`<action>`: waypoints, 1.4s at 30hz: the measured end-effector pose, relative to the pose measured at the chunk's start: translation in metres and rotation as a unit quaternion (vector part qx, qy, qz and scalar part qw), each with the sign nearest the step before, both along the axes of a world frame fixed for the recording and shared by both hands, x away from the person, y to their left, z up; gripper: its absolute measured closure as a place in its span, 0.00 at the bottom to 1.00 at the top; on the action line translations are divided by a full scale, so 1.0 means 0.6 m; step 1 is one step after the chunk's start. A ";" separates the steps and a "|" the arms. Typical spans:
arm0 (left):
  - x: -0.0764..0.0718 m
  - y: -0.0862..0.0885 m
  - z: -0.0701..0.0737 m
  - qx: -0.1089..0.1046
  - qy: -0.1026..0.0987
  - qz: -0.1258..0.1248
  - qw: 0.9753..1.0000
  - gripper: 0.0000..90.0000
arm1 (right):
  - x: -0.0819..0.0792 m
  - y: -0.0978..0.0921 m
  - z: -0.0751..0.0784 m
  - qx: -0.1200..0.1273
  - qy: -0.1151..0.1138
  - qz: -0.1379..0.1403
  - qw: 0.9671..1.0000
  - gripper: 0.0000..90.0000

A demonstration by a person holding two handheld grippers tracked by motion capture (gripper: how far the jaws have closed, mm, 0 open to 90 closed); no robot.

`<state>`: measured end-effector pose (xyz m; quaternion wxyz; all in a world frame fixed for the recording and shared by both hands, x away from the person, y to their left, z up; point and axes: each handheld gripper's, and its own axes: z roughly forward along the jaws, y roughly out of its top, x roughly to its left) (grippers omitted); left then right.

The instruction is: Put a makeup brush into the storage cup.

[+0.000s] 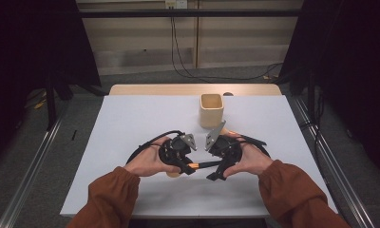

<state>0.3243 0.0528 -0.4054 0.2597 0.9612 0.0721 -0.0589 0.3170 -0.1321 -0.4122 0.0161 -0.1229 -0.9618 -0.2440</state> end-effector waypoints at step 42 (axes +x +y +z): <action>0.004 -0.001 -0.010 -0.026 0.013 -0.007 1.000 0.70 | -0.002 0.015 -0.007 0.022 -0.011 0.075 0.997 0.84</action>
